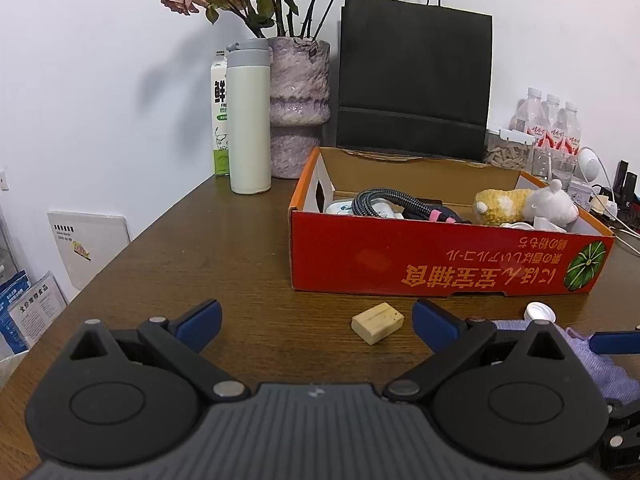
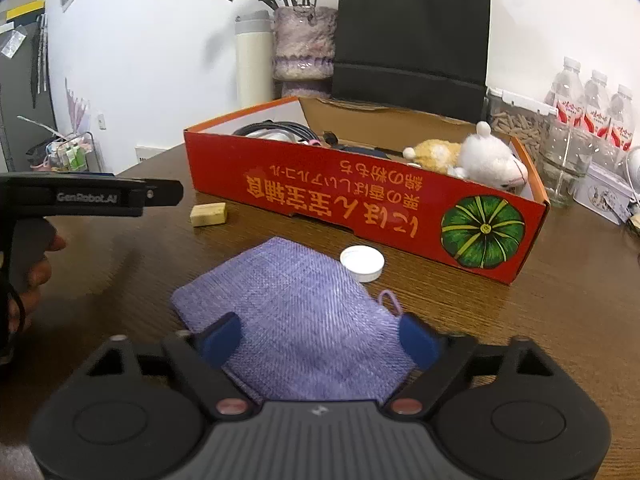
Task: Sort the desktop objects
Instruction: 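Grasp the purple cloth pouch with the right tool and lift it, then grasp the beige soap bar with the left tool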
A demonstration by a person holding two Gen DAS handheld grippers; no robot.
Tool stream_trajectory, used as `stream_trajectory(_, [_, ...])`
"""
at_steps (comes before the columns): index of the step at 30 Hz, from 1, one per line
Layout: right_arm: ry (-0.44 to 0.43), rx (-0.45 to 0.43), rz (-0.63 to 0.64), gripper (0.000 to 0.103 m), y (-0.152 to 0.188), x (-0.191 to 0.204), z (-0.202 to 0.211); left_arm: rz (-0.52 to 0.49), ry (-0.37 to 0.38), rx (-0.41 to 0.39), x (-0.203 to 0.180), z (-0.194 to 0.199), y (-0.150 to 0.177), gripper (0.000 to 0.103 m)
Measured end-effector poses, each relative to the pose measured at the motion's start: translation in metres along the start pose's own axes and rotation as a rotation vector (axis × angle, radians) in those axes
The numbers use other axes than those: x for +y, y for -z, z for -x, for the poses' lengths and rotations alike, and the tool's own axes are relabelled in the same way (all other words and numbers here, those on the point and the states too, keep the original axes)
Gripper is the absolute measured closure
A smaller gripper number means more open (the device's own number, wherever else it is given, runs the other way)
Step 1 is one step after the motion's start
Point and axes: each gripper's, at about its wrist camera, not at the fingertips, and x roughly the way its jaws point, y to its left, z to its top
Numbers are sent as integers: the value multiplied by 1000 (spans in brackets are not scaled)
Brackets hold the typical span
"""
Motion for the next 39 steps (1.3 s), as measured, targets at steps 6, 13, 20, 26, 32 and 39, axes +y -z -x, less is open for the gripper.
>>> stream_trajectory(6, [-19, -29, -2, 87, 1, 2, 6, -3, -4, 4, 0, -1, 1, 0])
stream_trajectory(13, [-35, -112, -62, 92, -2, -8, 20, -13, -9, 18, -2, -4, 2, 0])
stream_trajectory(20, [29, -162, -157, 92, -5, -44, 35, -16, 0, 60, -4, -13, 2, 0])
stream_trajectory(26, [104, -181, -217, 92, -2, -76, 42, -30, 18, 106, -12, -25, -1, 0])
stream_trajectory(32, [167, -177, -235, 92, 5, -94, 42, -28, 24, 163, -20, -44, -5, 0])
stream_trajectory(39, [191, -152, -256, 91, 9, -104, 35, -40, 30, 174, -27, -56, -10, 27])
